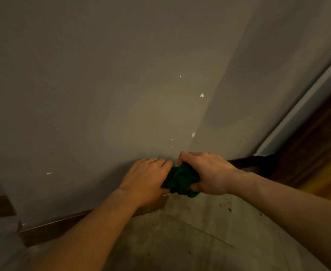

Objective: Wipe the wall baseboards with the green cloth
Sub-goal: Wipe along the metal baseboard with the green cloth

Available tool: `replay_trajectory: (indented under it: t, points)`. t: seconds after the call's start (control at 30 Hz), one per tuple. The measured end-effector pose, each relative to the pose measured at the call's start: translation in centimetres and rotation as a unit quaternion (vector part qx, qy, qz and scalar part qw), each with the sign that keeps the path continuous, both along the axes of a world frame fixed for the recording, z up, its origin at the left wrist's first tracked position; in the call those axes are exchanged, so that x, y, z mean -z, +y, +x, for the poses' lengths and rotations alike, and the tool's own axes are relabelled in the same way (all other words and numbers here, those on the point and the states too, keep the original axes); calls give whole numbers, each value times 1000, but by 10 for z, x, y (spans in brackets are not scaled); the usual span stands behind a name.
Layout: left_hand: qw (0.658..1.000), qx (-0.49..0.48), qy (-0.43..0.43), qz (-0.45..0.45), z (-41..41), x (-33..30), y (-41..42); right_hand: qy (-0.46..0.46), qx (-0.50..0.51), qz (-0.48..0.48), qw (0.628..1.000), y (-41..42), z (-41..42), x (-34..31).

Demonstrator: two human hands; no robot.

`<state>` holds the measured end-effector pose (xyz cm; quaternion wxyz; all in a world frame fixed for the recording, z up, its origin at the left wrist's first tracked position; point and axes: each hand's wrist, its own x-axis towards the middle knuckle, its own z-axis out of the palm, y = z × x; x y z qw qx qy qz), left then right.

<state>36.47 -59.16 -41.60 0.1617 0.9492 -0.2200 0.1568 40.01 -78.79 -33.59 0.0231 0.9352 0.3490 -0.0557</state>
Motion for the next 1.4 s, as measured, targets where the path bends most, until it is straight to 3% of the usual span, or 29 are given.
replay_trajectory:
  t: [0.23,0.43,0.7,1.1,1.4]
  points:
    - [995,-37,34,89,12,17,-24,24,-42,30,998,-27,26,40]
    - [990,-73,68,102,28,41,-80,1,-62,24,998,-80,54,81]
    - [984,-136,90,70,53,105,-151,30,-70,56,996,-144,95,147]
    - [958,-242,149,38,88,176,-182,-34,-162,18,986,-151,140,222]
    - [944,-285,160,40,105,196,-201,48,-133,23,990,-157,159,246]
